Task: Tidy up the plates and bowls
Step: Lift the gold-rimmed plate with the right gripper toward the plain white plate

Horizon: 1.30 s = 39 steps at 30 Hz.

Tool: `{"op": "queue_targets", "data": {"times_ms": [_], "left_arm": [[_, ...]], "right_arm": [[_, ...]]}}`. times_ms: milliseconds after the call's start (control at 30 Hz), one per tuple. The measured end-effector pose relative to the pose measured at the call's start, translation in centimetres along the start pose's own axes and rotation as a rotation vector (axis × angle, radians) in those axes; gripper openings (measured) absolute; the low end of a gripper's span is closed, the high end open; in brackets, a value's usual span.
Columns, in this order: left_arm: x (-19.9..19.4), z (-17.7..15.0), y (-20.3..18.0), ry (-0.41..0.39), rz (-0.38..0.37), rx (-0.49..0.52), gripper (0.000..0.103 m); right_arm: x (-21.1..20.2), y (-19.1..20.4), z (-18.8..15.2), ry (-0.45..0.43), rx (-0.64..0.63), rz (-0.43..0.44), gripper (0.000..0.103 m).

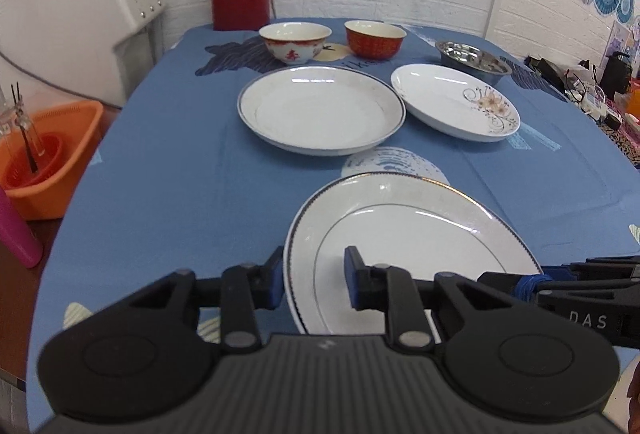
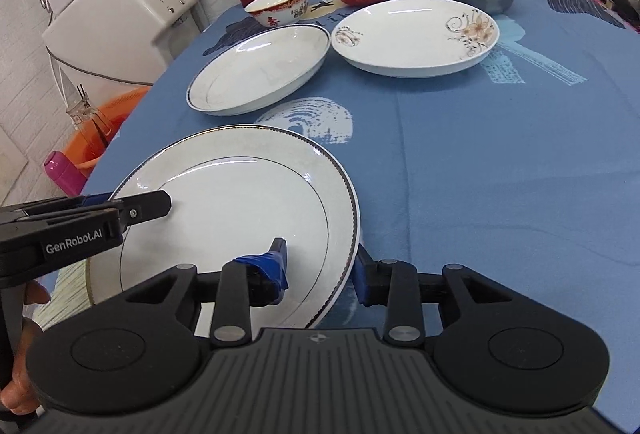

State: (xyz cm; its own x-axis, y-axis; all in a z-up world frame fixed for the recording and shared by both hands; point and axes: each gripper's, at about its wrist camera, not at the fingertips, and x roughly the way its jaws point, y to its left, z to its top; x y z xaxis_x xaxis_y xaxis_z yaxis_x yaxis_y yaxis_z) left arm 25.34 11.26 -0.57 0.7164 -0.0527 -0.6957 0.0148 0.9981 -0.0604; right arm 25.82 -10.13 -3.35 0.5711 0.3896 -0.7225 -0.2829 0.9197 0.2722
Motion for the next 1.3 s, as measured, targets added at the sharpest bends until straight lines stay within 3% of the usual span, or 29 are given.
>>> {"op": "queue_targets", "data": {"times_ms": [133, 267, 333, 367, 433, 667, 900, 1067, 1133, 1300], "left_arm": [[1.6, -0.7, -0.1, 0.032, -0.011, -0.027, 0.021], [2.1, -0.8, 1.3, 0.053, -0.074, -0.082, 0.024], [1.7, -0.7, 1.8, 0.039, -0.073, -0.092, 0.039], [1.3, -0.5, 2.1, 0.021, -0.066, -0.094, 0.052], [0.2, 0.2, 2.8, -0.012, -0.044, -0.091, 0.053], [-1.2, 5.7, 5.1, -0.06, -0.013, -0.123, 0.057], [-0.3, 14.0, 4.5, -0.06, -0.022, -0.085, 0.058], [2.2, 17.9, 0.5, -0.01, -0.164, -0.044, 0.06], [3.4, 18.3, -0.8, 0.005, -0.191, -0.033, 0.06], [6.4, 18.6, 1.0, 0.045, -0.083, -0.05, 0.06]], "right_arm": [[0.1, -0.1, 0.1, -0.009, -0.045, -0.022, 0.022], [0.1, -0.3, 0.3, 0.005, -0.08, 0.007, 0.023], [-0.2, -1.3, 0.9, 0.021, -0.039, 0.049, 0.022], [-0.6, -1.8, 1.3, 0.014, -0.027, 0.049, 0.022], [-1.8, -2.5, 2.2, -0.026, -0.032, 0.023, 0.022], [-4.7, -4.3, 8.6, -0.11, -0.022, -0.024, 0.024], [-5.6, -5.1, 17.1, -0.211, -0.123, -0.129, 0.029], [-2.1, -9.3, 19.7, -0.134, -0.065, -0.198, 0.031], [-0.5, -11.2, 19.5, -0.089, 0.006, -0.179, 0.031], [3.1, -11.7, 19.3, -0.023, 0.076, -0.087, 0.032]]}}
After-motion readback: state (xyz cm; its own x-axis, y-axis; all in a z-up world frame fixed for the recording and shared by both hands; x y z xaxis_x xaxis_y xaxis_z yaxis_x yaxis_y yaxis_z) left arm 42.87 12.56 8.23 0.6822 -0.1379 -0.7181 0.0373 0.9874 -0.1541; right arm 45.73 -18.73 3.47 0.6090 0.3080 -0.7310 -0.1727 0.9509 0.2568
